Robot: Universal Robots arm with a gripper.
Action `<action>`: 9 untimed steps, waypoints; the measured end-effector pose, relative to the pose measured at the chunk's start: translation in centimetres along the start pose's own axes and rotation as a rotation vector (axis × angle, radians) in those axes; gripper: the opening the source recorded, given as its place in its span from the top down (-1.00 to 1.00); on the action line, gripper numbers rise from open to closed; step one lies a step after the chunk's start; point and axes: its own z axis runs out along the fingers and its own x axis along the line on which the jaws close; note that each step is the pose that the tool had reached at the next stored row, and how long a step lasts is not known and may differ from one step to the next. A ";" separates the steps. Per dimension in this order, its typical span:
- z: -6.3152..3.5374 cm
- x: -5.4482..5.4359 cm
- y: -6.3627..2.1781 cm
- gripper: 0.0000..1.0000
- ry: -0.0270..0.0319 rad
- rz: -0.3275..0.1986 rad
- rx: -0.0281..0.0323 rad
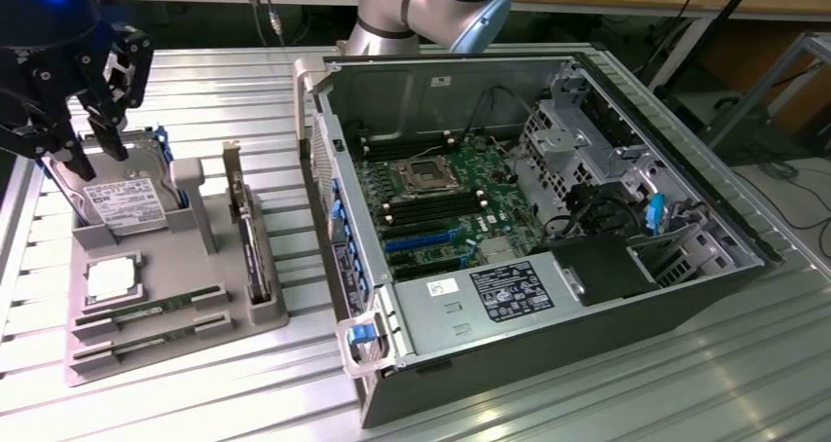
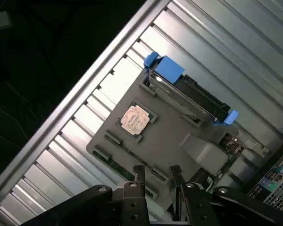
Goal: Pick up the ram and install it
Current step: 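Pick up the ram and move it above insertion slot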
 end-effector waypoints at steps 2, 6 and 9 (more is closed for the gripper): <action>0.01 0.0 0.00 0.32 0.0019 -0.047 0.0020; 0.02 0.0 0.00 0.32 0.0049 -0.120 0.0051; 0.03 0.0 0.00 0.32 0.0083 -0.202 0.0085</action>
